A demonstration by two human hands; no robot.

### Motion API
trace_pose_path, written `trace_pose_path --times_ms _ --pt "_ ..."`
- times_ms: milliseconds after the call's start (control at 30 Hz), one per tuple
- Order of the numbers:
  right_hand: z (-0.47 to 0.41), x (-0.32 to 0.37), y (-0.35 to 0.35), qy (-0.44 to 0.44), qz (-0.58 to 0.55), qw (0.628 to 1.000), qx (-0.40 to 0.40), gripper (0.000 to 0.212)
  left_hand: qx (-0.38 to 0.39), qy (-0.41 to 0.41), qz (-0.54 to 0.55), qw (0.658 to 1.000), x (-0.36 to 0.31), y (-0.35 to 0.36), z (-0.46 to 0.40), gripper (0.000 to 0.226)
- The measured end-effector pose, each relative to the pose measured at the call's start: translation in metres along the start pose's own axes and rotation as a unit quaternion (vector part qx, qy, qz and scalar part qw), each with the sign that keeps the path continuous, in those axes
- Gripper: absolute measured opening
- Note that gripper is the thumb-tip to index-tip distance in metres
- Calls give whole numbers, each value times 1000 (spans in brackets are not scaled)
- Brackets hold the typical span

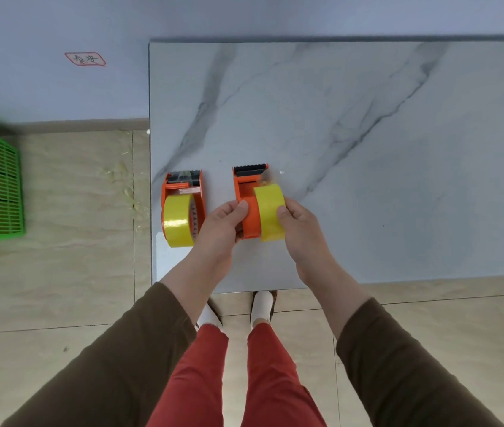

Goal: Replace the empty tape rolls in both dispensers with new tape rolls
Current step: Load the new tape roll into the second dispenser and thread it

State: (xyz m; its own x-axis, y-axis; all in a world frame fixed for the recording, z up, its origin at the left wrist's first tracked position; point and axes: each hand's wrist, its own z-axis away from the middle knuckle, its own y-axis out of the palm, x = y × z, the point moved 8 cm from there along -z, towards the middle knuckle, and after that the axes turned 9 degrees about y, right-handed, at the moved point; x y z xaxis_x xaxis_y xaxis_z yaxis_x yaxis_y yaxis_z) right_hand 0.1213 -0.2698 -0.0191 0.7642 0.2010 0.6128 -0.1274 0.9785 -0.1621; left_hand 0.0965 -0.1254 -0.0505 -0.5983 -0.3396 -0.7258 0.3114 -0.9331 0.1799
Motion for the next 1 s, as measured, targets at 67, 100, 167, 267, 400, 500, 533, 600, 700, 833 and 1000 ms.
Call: trace_pose_path --times_ms 67,100,167,267,400,500,533,600,700,833,1000 --pt "-2 -1 3 6 5 1000 14 30 14 -1 9 1000 0 4 1 22" --pt "-3 -2 5 8 10 1000 22 30 20 -1 10 1000 0 6 1 25" --pt "-3 -2 9 12 14 999 30 34 27 0 7 1000 0 9 0 30" --pt "-3 1 9 -1 2 1000 26 36 17 13 -16 1000 -3 7 -1 32" --pt "-6 -1 3 2 -23 999 30 36 -78 57 -99 990 -15 -15 -12 31" --pt "-6 -3 -1 0 -26 999 35 37 -15 20 -73 997 -9 -6 -21 73" --pt "-6 -3 -1 -3 -30 999 38 36 11 9 -64 998 -7 -1 -23 83" --pt "-6 -1 -1 -14 -33 998 48 36 43 -6 -54 998 -5 6 -25 95" --pt "-7 1 0 -21 -35 997 62 37 44 -4 -49 998 -3 11 -29 92" --pt "-9 5 -3 -16 -48 997 65 34 16 39 -20 999 -6 15 -28 67" --pt "-10 28 -23 -65 69 995 -30 21 55 55 -28 997 -6 23 -23 55"
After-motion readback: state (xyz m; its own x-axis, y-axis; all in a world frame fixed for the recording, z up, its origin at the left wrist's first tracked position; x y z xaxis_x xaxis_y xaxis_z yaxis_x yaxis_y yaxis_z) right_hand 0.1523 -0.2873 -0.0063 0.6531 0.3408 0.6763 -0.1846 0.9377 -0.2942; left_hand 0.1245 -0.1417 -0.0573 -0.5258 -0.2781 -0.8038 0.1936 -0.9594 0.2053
